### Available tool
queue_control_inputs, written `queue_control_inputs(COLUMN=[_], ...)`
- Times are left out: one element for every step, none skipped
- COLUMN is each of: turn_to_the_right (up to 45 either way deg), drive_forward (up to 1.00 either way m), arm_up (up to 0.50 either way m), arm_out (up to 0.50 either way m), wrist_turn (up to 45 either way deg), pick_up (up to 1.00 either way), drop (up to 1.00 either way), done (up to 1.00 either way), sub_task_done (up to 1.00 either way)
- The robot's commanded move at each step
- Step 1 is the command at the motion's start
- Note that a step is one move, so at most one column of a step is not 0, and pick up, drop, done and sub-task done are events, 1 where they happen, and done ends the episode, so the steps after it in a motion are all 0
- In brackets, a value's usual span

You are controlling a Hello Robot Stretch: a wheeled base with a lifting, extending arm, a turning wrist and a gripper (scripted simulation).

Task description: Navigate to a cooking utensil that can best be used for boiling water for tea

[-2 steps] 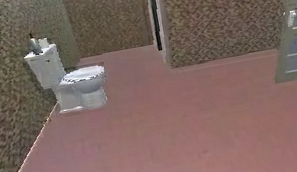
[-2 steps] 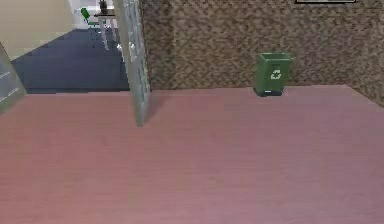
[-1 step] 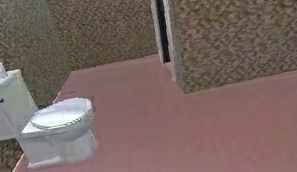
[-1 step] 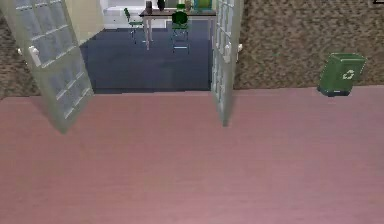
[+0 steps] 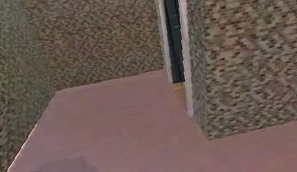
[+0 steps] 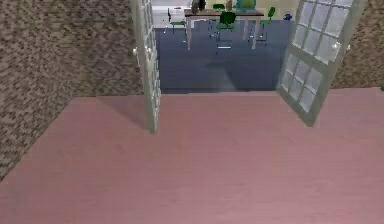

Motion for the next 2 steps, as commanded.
queue_control_inputs(turn_to_the_right=[0.0, 3.0], drive_forward=[1.00, 0.00], arm_up=[0.00, 0.00], arm_out=[0.00, 0.00], wrist_turn=[0.0, 0.0], pick_up=[0.00, 0.00], drop=[0.00, 0.00], done=[0.00, 0.00], sub_task_done=[0.00, 0.00])
